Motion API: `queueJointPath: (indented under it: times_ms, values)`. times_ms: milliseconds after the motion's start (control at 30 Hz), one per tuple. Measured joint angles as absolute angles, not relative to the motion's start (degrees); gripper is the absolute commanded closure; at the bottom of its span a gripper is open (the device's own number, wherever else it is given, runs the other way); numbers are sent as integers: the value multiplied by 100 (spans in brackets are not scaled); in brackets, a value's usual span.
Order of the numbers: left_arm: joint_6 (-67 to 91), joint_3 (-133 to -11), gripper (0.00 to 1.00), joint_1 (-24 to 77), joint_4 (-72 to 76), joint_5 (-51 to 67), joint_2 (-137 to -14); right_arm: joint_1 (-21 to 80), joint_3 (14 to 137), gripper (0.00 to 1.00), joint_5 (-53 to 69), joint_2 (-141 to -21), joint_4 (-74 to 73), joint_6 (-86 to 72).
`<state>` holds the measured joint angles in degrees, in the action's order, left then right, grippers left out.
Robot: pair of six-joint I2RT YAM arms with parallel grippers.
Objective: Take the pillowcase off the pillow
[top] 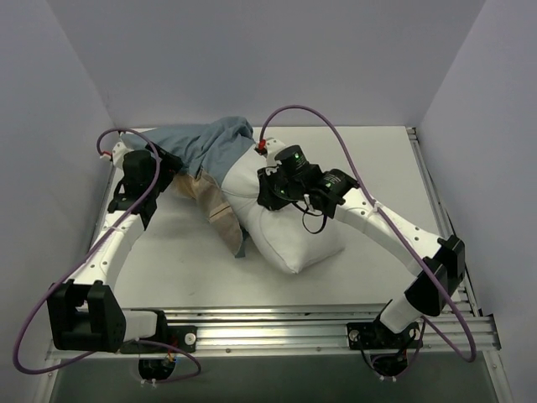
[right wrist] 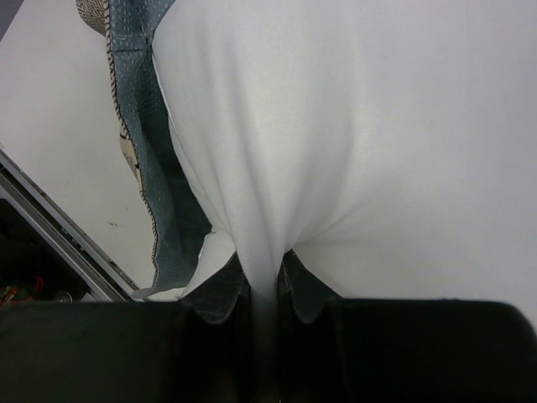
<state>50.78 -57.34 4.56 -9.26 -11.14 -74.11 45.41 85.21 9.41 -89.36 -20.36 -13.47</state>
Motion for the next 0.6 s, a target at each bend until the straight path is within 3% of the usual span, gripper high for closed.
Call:
queueJointPath:
  times_ms: [133,333,433,567,600]
  values:
    - [5074,-5734,0,401,-609,-1175,-7443,4541,8401,100,969,-8853,-2027,-1347]
    - [5041,-5734,18,301,-279,-1133,-7664,4541,8289,100,1009,-8742,-2034,-1347]
    - [4984,-5734,36,283,-43,-1096,-7703,4541,8256,100,1017,-8733,-1994,-1347]
    - [4873,-5736,69,250,110,-1024,-7736,4541,8110,100,1037,-8652,-1927,-1350]
    - [4836,-5736,73,237,115,-1022,-7738,4541,8071,100,1039,-8628,-1900,-1347]
